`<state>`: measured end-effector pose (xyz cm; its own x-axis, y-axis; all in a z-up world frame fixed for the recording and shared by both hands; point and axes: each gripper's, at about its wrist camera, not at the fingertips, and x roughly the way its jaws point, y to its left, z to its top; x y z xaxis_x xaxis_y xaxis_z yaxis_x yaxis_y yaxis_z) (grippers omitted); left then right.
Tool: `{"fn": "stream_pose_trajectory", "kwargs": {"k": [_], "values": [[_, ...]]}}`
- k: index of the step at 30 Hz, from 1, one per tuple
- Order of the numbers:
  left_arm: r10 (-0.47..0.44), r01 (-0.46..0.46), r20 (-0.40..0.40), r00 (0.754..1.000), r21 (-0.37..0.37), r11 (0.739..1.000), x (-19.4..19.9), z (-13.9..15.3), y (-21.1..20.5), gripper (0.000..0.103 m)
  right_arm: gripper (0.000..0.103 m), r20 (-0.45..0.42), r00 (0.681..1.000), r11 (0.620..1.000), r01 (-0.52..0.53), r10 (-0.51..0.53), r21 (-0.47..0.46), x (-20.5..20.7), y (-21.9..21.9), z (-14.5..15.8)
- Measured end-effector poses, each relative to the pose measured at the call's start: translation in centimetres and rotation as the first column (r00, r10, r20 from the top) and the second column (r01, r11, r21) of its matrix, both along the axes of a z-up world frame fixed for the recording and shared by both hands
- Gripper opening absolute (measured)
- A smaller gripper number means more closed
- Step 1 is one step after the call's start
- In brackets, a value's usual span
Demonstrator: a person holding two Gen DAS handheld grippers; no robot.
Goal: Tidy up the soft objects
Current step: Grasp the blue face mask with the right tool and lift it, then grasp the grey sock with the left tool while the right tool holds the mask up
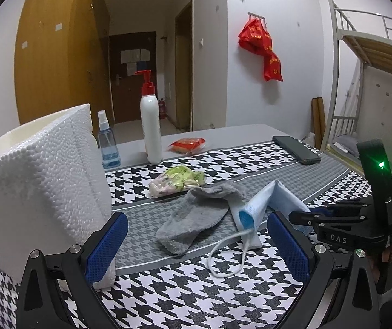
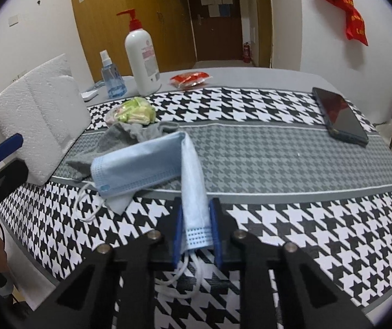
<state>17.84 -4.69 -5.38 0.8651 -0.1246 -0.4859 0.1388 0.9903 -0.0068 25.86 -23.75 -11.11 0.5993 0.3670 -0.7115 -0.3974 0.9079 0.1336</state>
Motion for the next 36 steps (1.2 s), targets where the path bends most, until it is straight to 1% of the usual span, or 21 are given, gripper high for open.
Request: {"fn": "stream_pose_trajectory", "kwargs": {"k": [5,9,16,19,23,27,31,36], "values": [[-0.004,0.004,-0.019,1.000,0.004,1.000,0.3,-0.1,0.0,0.102,0.010,-0.008,1.000,0.999,0.019,-0.019,0.028,0.1,-0.6,0.0],[-0.011,0.011,-0.030,0.999,-0.006,1.000,0.8,-0.1,0.0,0.102,0.010,0.020,0.999,0.998,0.045,-0.046,0.052,-0.4,-1.9,1.1],[-0.031,0.031,-0.055,0.998,0.001,1.000,2.1,-0.3,-0.3,0.102,0.010,0.058,0.993,0.993,0.094,-0.098,0.064,-1.7,-3.9,2.6],[-0.040,0.040,-0.068,0.997,0.005,0.999,2.7,-0.4,-0.5,0.102,0.010,0.060,0.992,0.992,0.107,-0.111,0.071,-2.1,-4.6,2.7],[-0.042,0.045,-0.081,0.996,0.031,0.999,3.5,-0.7,-0.8,0.102,0.010,0.060,0.989,0.988,0.132,-0.137,0.081,-2.6,-5.4,2.8],[-0.056,0.059,-0.099,0.994,0.026,0.998,3.9,-1.0,-1.1,0.102,0.010,0.064,0.985,0.984,0.156,-0.162,0.086,-3.0,-6.3,3.0],[-0.068,0.072,-0.098,0.993,0.043,0.996,4.3,-1.0,-1.6,0.102,0.010,0.063,0.982,0.981,0.173,-0.179,0.091,-3.3,-7.1,3.1],[-0.048,0.051,-0.120,0.992,0.027,0.998,5.3,-1.2,-1.5,0.102,0.010,0.066,0.981,0.980,0.177,-0.184,0.095,-3.5,-7.5,3.1]]}}
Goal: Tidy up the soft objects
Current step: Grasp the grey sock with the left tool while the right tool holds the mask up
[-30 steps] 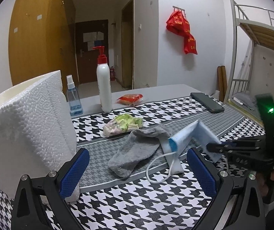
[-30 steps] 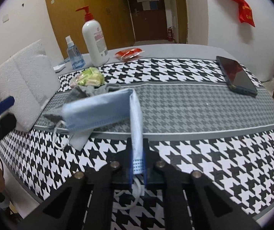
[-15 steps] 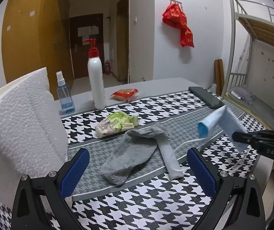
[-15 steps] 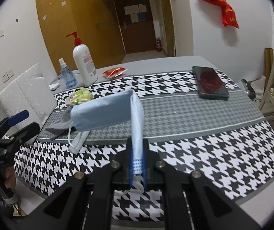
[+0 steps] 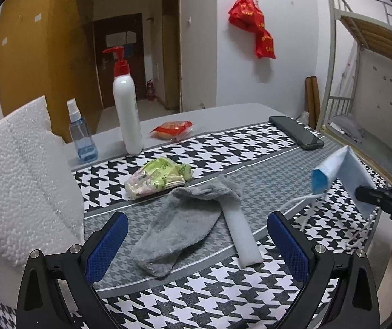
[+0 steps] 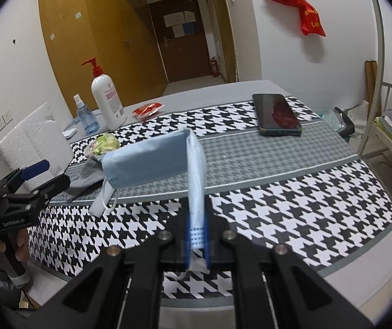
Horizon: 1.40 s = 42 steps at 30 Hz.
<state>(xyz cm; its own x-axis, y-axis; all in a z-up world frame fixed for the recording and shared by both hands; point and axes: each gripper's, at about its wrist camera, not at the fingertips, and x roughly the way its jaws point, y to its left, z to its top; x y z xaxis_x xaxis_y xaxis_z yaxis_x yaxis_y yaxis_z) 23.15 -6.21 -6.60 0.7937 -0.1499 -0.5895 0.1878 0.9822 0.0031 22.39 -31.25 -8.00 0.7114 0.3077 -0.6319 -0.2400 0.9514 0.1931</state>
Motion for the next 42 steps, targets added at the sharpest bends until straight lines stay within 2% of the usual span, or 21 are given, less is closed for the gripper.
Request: {"fn": "stream_pose_trajectory", "kwargs": {"k": [4,9,12,17,19,27,33,35,37,40,42], "values": [[0.027,-0.027,-0.032,0.999,-0.007,1.000,1.0,-0.5,0.2,0.100,0.010,0.002,1.000,1.000,0.007,-0.007,0.007,-0.2,-0.5,0.0],[0.064,-0.062,-0.058,0.996,0.036,0.997,2.2,-1.3,0.3,0.094,0.010,-0.001,1.000,1.000,0.009,-0.009,0.017,-0.4,-0.9,-0.1],[0.086,-0.081,-0.100,0.991,0.049,0.995,3.1,-2.1,0.7,0.083,0.010,0.001,1.000,1.000,0.002,-0.002,0.017,-0.4,-0.7,-0.1],[0.081,-0.080,-0.143,0.986,0.014,0.997,3.7,-2.6,1.4,0.079,0.010,0.005,1.000,1.000,-0.004,0.004,0.011,-0.5,-0.5,0.0],[0.083,-0.079,-0.150,0.985,0.031,0.996,3.9,-2.8,1.3,0.078,0.010,0.007,1.000,1.000,-0.004,0.004,0.008,-0.5,-0.4,0.1],[0.069,-0.064,-0.232,0.970,0.031,0.997,5.0,-3.9,1.3,0.060,0.010,0.002,1.000,1.000,-0.004,0.004,0.005,-0.5,-0.1,0.0],[0.056,-0.050,-0.247,0.967,0.029,0.998,5.0,-4.1,1.3,0.054,0.010,-0.004,1.000,1.000,-0.002,0.002,-0.002,-0.5,0.1,0.0],[0.051,-0.047,-0.246,0.968,0.023,0.999,5.0,-4.1,1.4,0.045,0.010,-0.005,1.000,1.000,-0.003,0.003,-0.005,-0.5,0.2,0.0],[0.041,-0.037,-0.241,0.970,0.022,0.999,4.9,-4.0,1.3,0.024,0.010,-0.006,1.000,1.000,-0.005,0.005,-0.007,-0.5,0.3,0.0],[0.008,-0.011,-0.243,0.970,-0.013,1.000,4.9,-3.9,1.4,0.018,0.010,-0.006,1.000,1.000,-0.004,0.004,-0.014,-0.6,0.6,0.0],[-0.005,-0.004,-0.234,0.972,-0.041,0.999,4.7,-3.7,1.6,0.017,0.010,-0.008,1.000,1.000,-0.002,0.002,-0.017,-0.6,0.7,0.0]]}}
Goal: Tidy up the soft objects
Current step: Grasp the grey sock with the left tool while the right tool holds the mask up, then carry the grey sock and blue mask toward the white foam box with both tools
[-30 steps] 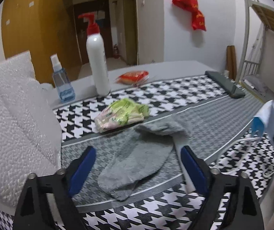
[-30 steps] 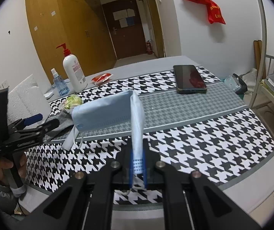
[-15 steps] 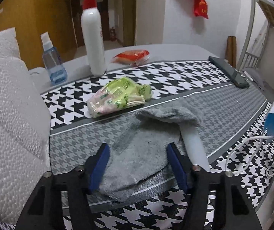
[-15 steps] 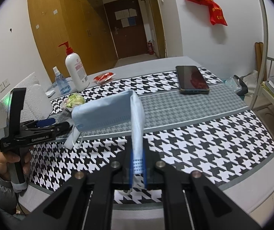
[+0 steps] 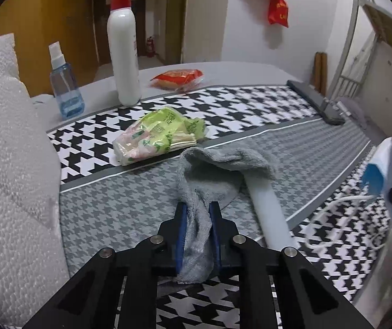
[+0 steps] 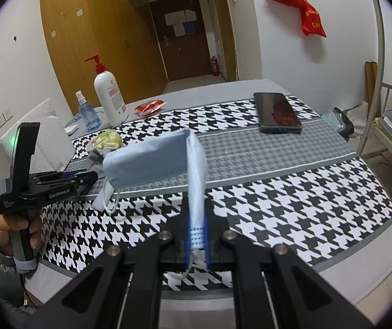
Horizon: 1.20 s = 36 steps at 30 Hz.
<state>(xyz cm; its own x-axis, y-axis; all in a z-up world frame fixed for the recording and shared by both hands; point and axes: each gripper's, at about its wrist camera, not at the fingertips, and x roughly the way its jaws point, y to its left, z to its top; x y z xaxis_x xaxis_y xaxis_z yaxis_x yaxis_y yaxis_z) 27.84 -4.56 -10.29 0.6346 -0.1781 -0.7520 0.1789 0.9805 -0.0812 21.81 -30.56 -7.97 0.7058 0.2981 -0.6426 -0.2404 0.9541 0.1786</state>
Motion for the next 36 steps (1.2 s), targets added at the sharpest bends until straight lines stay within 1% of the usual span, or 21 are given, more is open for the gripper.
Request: {"fn": "stream_pose_trajectory", "kwargs": {"k": [2,5,6,9,13,20,22,25,31,36], "values": [[-0.001,0.002,0.045,0.999,-0.009,1.000,-0.6,0.6,0.1,0.017,0.010,0.000,1.000,1.000,-0.001,0.001,-0.005,0.0,0.2,0.0],[-0.019,0.019,0.119,0.993,0.002,1.000,-1.8,1.5,-0.2,0.017,0.010,0.000,1.000,1.000,-0.003,0.003,-0.009,-0.1,0.6,0.1],[-0.023,0.023,0.133,0.991,0.005,1.000,-2.0,1.7,-0.2,0.017,0.010,0.002,1.000,1.000,-0.003,0.003,-0.010,-0.1,0.7,0.1],[-0.019,0.018,0.145,0.989,0.007,1.000,-2.2,2.0,-0.1,0.017,0.010,0.010,1.000,1.000,-0.001,0.001,-0.012,-0.3,0.9,0.4],[-0.019,0.024,0.166,0.986,-0.030,0.999,-2.7,2.4,0.3,0.017,0.010,0.021,1.000,1.000,0.007,-0.007,-0.006,-0.7,0.8,0.6],[-0.033,0.046,0.222,0.974,-0.055,0.997,-3.7,3.2,0.6,0.017,0.010,0.029,0.999,1.000,0.028,-0.028,0.005,-1.2,0.6,0.9],[-0.025,0.039,0.225,0.974,-0.057,0.998,-3.8,3.2,0.7,0.017,0.010,0.035,0.999,1.000,0.029,-0.029,0.005,-1.5,0.7,1.0],[-0.019,0.038,0.228,0.974,-0.081,0.996,-4.0,3.3,1.1,0.017,0.010,0.042,0.999,0.999,0.031,-0.031,0.005,-1.8,0.7,1.0],[-0.023,0.049,0.278,0.960,-0.086,0.995,-5.1,4.1,1.2,0.017,0.010,0.057,0.998,0.999,0.038,-0.039,0.020,-2.5,0.9,0.9],[-0.024,0.052,0.292,0.956,-0.088,0.995,-5.5,4.5,1.4,0.017,0.010,0.069,0.996,0.997,0.052,-0.056,0.049,-3.2,0.6,0.9]]}}
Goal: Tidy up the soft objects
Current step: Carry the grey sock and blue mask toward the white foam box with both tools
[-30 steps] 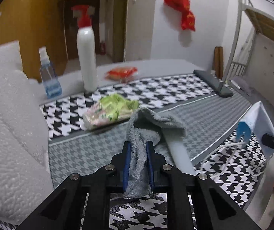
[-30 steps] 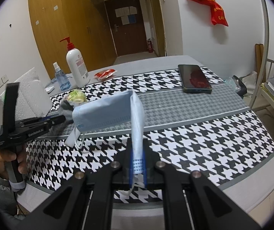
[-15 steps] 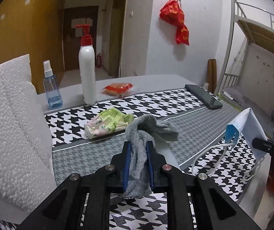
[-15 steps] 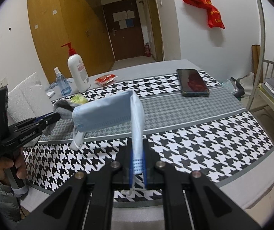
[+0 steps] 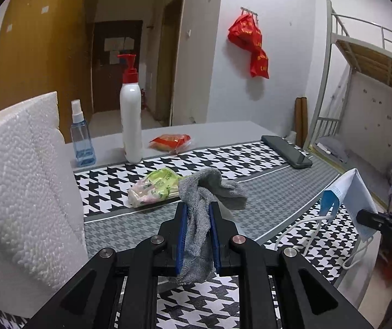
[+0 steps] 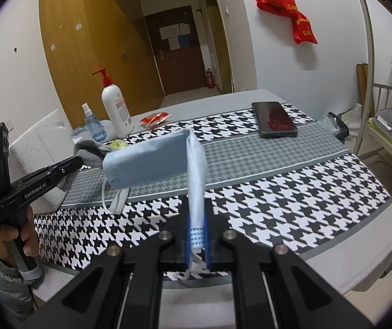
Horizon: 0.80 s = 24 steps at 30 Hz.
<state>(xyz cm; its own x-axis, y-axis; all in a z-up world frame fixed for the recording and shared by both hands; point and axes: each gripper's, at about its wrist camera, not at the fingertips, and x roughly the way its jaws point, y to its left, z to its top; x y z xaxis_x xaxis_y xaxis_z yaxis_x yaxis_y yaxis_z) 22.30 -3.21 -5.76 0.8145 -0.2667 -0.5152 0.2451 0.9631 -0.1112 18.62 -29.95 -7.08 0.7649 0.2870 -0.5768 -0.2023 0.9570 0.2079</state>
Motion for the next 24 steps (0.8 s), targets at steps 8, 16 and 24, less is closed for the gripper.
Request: {"fn": "stream_pose_trajectory", "kwargs": {"k": [8,16,24], "values": [[-0.048,0.050,0.067,0.997,-0.024,0.998,-3.0,2.4,-0.2,0.017,0.010,0.048,0.999,1.000,0.022,-0.023,0.014,-1.3,-0.4,1.3],[-0.050,0.053,0.084,0.995,-0.036,0.998,-5.3,3.5,0.3,0.017,0.010,0.070,0.997,1.000,0.015,-0.016,0.016,-2.3,-0.1,2.1],[-0.017,0.019,0.095,0.995,-0.025,0.999,-6.8,4.4,1.3,0.017,0.010,0.090,0.996,1.000,0.004,-0.005,0.016,-3.1,0.4,2.8]]}}
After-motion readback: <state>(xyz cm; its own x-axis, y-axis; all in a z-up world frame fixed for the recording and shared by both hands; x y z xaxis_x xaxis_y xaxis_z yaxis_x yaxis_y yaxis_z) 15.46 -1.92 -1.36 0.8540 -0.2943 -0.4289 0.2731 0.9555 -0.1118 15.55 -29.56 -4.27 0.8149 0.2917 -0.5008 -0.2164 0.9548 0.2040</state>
